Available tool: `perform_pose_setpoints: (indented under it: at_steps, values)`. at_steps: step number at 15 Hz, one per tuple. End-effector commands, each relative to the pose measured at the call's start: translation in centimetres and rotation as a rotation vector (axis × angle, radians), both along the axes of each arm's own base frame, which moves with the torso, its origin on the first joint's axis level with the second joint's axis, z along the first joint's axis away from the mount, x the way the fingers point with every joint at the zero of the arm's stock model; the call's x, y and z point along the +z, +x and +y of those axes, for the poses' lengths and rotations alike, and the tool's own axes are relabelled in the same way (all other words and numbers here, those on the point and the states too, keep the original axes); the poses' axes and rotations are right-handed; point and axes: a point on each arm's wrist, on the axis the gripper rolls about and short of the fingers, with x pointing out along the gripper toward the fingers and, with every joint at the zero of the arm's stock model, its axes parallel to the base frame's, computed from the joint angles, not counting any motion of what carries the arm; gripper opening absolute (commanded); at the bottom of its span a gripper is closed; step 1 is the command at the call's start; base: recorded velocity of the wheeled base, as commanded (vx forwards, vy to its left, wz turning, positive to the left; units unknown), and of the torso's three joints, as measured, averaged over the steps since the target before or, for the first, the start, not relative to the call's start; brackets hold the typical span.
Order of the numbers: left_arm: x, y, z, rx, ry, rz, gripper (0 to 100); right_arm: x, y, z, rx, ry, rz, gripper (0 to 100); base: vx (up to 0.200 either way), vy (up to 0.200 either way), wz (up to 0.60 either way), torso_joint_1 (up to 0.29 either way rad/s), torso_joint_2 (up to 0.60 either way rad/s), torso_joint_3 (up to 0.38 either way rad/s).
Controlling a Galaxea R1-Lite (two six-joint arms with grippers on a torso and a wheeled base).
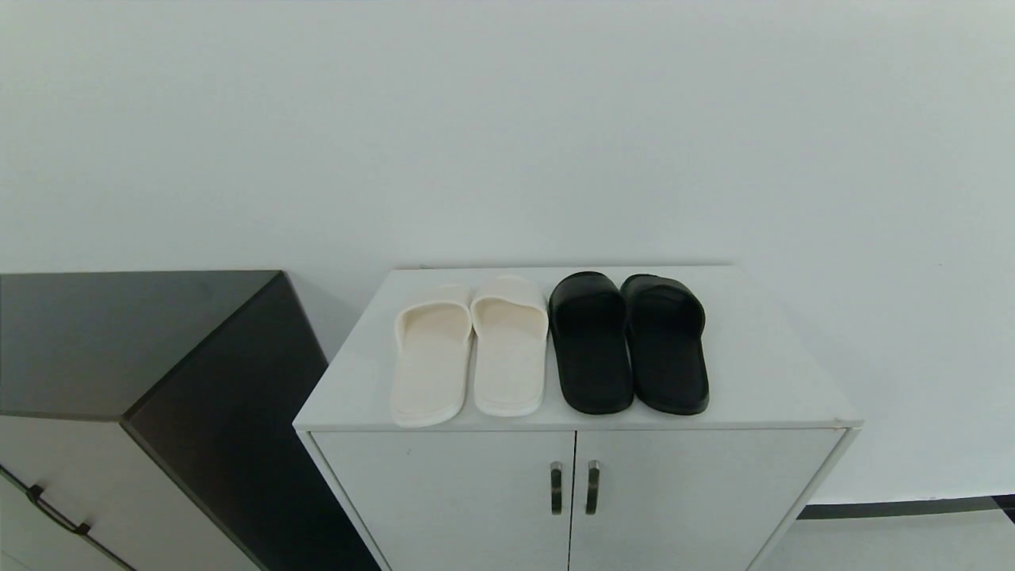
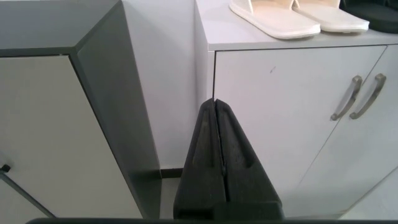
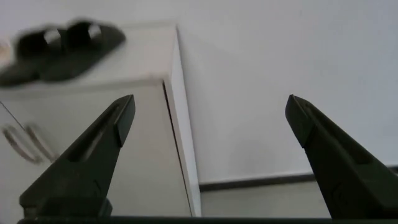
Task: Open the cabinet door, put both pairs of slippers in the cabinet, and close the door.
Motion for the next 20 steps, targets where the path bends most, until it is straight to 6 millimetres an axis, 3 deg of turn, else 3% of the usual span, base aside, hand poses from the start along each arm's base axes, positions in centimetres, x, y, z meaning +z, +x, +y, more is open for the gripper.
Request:
perform_pose_setpoints:
  at_steps: [1,2,3,5,7,17,20]
  values:
    - [0.0,0.0,0.0,0.000,0.000,0.001,0,6.8,1.3,0.1,0.035,0.021,0.028,100,0.000,0.000,0.00,0.000,0.00,0.000]
    - [0.0,0.0,0.0,0.000,0.000,0.000,0,7.3,4.3,0.3,0.142,-0.012,0.162,100,0.000,0.000,0.00,0.000,0.00,0.000]
    - [0.0,0.0,0.0,0.000,0.000,0.000,0,7.7,5.3,0.4,0.169,-0.010,0.180,100,0.000,0.000,0.00,0.000,0.00,0.000]
    - [0.0,0.0,0.0,0.000,-0.002,0.000,0,9.4,10.4,0.9,0.249,0.000,0.241,100,0.000,0.000,0.00,0.000,0.00,0.000]
    - [0.0,0.0,0.0,0.000,-0.002,0.001,0,10.1,13.1,2.2,0.319,0.042,0.281,100,0.000,0.000,0.00,0.000,0.00,0.000]
    - [0.0,0.0,0.0,0.000,-0.002,0.000,0,11.5,19.4,10.9,0.281,0.018,0.394,100,0.000,0.000,0.00,0.000,0.00,0.000]
    - [0.0,0.0,0.0,0.000,-0.002,0.001,0,13.0,21.5,14.2,0.255,0.040,0.365,100,0.000,0.000,0.00,0.000,0.00,0.000]
